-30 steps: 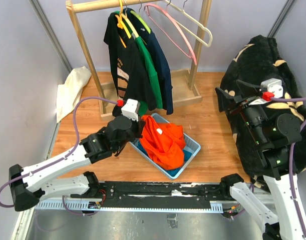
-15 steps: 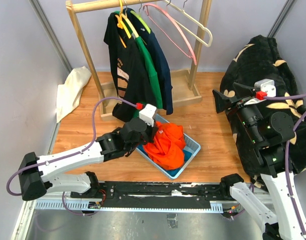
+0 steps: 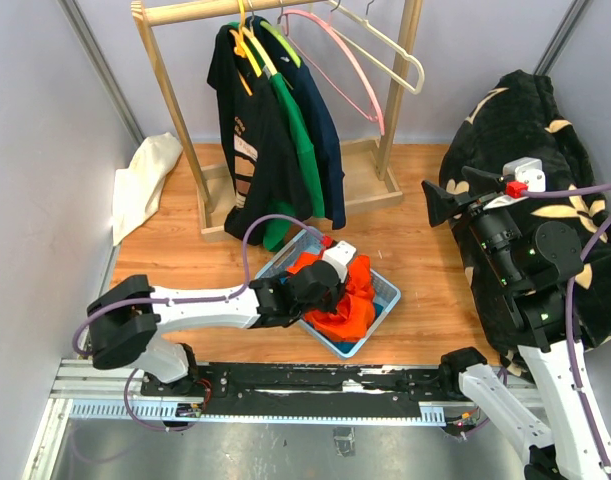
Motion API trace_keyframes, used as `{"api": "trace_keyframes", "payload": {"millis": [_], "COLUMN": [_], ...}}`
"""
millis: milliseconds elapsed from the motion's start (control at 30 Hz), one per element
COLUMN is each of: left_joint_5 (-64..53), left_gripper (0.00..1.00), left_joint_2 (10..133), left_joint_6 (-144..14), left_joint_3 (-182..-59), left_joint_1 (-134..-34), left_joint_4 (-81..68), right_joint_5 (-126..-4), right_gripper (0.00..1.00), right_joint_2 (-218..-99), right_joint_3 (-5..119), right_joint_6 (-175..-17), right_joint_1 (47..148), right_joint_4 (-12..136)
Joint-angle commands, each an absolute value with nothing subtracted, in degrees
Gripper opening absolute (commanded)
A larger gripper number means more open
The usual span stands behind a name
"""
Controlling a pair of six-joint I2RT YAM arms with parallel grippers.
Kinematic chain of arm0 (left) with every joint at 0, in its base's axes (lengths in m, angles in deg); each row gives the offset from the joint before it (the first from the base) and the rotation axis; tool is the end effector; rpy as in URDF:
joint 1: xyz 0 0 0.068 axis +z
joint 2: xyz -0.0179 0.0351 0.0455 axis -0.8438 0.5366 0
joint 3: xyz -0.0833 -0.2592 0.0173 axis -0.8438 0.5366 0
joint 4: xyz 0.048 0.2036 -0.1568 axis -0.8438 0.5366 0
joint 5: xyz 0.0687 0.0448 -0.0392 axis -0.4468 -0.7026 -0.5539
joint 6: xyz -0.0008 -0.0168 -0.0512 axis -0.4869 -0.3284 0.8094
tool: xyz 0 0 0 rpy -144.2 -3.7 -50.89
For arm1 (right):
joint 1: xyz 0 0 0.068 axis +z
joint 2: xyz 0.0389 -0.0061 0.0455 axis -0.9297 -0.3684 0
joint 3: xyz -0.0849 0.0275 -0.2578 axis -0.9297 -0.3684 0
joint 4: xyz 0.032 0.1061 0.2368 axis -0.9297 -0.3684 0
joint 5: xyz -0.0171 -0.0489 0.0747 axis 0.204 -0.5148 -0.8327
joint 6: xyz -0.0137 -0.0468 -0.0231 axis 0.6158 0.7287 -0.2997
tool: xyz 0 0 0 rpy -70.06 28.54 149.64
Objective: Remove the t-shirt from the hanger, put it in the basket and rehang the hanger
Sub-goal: Place the T-shirt in the bin.
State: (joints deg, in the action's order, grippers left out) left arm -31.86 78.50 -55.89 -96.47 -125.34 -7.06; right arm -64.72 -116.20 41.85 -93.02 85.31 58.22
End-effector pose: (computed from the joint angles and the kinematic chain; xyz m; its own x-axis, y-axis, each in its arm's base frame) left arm 0.1285 -0.2853 0.2308 -0.4621 0.2322 -0.8559 0.6557 0.7392 -0.1535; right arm 0.1160 0.0401 0.4587 0.2596 0.1488 -0.9542 -0.4260 0.9044 0.0251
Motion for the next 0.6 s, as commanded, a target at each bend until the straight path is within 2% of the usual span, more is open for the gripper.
{"api": "trace_keyframes", "payload": {"millis": [0, 233, 467, 567], "left_joint_5": [-32.7, -31.9, -31.8, -32.3], "left_gripper": [0.01, 0.01, 0.01, 0.12], "left_joint_2": [82.9, 86.1, 82.2, 80.1], "left_joint_6": [-53.7, -50.6, -51.6, -53.2], "left_joint_3": [-95.3, -92.3, -92.7, -95.2], "left_joint_1": [-125.7, -125.3, -125.2, -125.3], "left_joint_4": [-10.5, -12.0, -10.5, -7.7], "right_joint_5": [-65.2, -65.6, -66.2, -66.5], "right_gripper": [0.76, 0.76, 0.76, 0.76], "right_joint_2": [-116.1, -116.2, -116.5, -116.8], "right_joint_3": [41.6, 41.7, 41.7, 41.9], "right_joint_6": [-93.6, -93.9, -94.6, -94.9], "right_joint_1": [84.6, 84.6, 84.6, 84.6], "right_joint_4": [60.1, 60.2, 60.5, 60.5]}}
